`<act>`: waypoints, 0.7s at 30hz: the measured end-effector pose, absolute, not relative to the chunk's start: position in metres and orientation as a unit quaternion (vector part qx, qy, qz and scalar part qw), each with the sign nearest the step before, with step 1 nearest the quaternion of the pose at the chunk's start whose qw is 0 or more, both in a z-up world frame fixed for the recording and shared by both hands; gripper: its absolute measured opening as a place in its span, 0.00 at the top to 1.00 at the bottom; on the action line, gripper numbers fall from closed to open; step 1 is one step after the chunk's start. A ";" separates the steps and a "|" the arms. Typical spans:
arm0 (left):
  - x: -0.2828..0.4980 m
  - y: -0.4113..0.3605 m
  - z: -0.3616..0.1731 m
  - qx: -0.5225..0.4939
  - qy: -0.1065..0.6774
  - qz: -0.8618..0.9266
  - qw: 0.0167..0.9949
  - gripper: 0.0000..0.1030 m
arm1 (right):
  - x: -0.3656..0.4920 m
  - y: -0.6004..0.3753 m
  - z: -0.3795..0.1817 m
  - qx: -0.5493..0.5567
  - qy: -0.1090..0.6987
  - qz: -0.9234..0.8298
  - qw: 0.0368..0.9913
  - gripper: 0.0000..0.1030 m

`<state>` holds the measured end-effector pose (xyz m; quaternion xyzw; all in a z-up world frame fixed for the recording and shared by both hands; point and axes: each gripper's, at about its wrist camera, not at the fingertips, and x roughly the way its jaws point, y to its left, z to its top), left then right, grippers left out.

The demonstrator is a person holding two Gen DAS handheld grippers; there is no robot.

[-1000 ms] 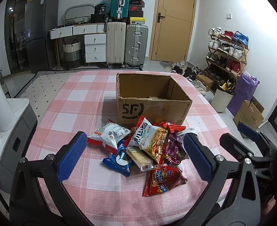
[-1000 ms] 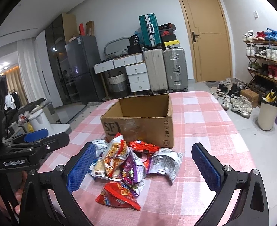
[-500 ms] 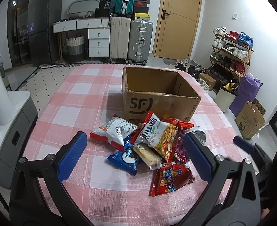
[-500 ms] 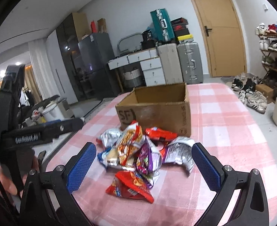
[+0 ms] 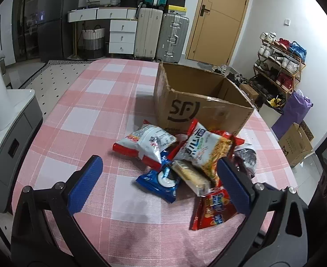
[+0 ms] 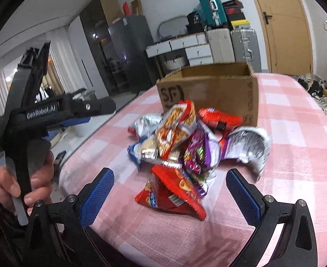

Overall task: Organize snacks
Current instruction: 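Lower the right gripper onto the red cone-snack bag and close it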

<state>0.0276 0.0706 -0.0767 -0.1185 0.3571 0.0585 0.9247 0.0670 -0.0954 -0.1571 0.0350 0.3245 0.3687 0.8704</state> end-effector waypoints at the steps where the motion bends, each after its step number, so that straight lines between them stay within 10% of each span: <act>1: 0.028 0.072 -0.079 -0.119 0.358 0.060 0.924 0.01 | 0.068 -0.091 -0.161 0.031 0.331 0.372 0.867 0.00; 21: 0.040 0.124 -0.120 -0.171 0.394 0.083 0.899 0.01 | 0.071 -0.050 -0.190 0.000 0.371 0.385 0.845 0.24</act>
